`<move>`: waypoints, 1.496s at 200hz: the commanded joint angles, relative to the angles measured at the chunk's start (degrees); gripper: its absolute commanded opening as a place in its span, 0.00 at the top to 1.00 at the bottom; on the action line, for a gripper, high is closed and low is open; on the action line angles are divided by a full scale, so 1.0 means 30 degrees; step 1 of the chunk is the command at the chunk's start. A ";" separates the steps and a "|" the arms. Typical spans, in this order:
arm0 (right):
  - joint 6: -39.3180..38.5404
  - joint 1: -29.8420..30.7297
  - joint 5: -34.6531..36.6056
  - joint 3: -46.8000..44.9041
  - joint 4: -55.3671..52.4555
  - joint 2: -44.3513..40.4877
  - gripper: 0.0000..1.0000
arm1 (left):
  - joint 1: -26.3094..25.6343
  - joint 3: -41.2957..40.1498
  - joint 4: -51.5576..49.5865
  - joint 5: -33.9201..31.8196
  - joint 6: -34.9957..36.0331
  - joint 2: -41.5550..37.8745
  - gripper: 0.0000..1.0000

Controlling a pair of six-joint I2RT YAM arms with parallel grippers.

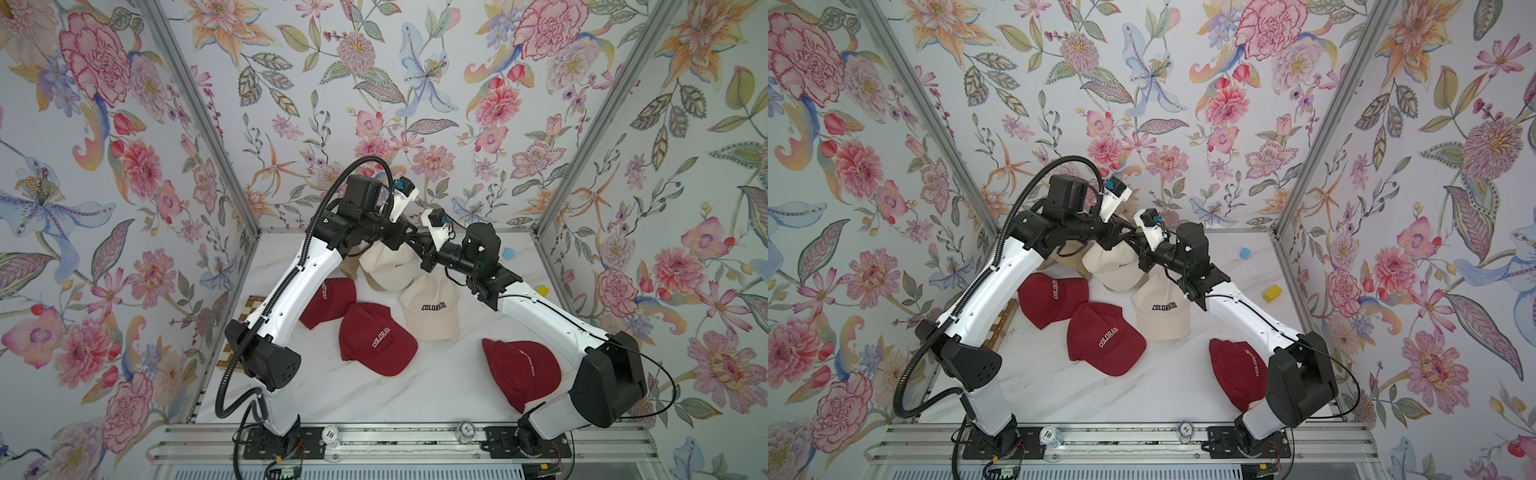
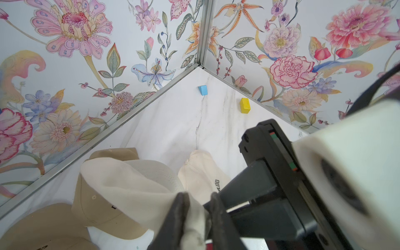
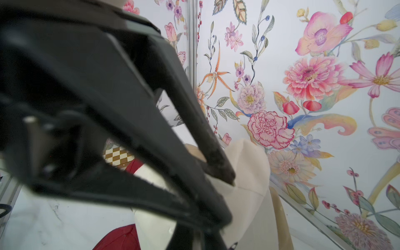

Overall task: Stack the baseball caps by color
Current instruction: Place the baseball cap on the baseball cap.

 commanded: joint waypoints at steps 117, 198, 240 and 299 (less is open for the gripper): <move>0.6645 0.1871 1.4825 0.4113 -1.5681 -0.2261 1.00 | 0.1477 -2.2354 1.6436 -0.9912 -0.0684 -1.3518 0.00; 1.0464 0.1873 1.5186 0.2804 -1.6002 -0.0277 1.00 | 0.1489 -2.4507 1.7617 -0.7741 -0.1215 -1.4021 0.00; 1.1380 0.1874 1.5666 0.1177 -1.4365 0.0627 1.00 | 0.1479 -2.4685 1.8156 -0.7114 -0.1471 -1.3622 0.01; 1.1479 0.0684 1.3152 -0.0087 -1.1481 0.2229 1.00 | 0.1477 -2.4358 1.8065 -0.6426 -0.1726 -1.2968 0.00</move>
